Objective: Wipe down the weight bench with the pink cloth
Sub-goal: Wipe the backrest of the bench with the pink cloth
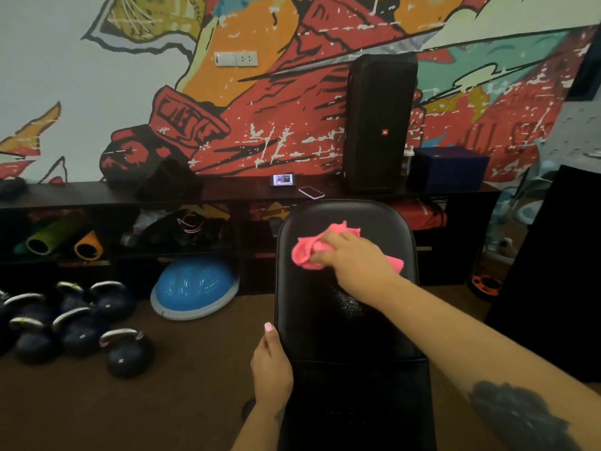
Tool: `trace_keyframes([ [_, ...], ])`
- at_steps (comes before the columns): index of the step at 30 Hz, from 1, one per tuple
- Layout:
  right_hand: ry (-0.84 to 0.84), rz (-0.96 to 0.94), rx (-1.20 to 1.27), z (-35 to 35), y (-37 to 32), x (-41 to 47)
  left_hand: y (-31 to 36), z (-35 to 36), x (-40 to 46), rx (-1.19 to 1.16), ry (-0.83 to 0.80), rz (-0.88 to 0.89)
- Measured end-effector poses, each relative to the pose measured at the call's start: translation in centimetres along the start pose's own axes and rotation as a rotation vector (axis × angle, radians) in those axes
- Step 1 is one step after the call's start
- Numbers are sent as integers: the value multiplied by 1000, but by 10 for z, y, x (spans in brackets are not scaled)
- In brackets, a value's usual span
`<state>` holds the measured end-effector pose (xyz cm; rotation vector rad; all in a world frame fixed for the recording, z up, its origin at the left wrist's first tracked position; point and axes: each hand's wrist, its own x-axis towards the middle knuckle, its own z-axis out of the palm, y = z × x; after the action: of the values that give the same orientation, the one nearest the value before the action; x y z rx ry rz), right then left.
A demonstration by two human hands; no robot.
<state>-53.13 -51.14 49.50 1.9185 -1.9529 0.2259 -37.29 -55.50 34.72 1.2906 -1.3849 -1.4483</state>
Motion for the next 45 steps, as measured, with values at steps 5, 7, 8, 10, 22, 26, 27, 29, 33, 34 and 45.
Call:
trace_keyframes([
  [5, 143, 294, 12, -9, 39, 5, 1, 0, -2, -7, 6, 36],
  [7, 150, 365, 15, -14, 38, 28, 0, 1, -1, 7, 15, 44],
  [8, 151, 370, 9, -17, 31, 39, -1, 1, 0, 14, 19, 46],
  [10, 134, 320, 11, -18, 12, 54, -3, 1, 2, 12, 14, 38],
  [22, 110, 406, 17, -26, 32, 55, -4, 0, 5, -20, -22, -4],
  [26, 76, 229, 51, -20, 3, 64, -4, -1, 8, -14, -41, -34],
  [27, 61, 195, 58, -17, 2, 57, -4, -1, 8, -15, -39, -34],
  [29, 37, 178, 71, -12, 11, 39, -4, -1, 7, -17, -38, -30],
  [33, 101, 338, 101, -11, 49, 15, 0, 0, 2, -17, -17, -5],
  [34, 124, 374, 93, -11, 54, 18, -1, 1, 2, -12, -12, -4],
  [45, 181, 337, 127, 2, 56, -31, -5, 1, 5, 39, -16, 5],
])
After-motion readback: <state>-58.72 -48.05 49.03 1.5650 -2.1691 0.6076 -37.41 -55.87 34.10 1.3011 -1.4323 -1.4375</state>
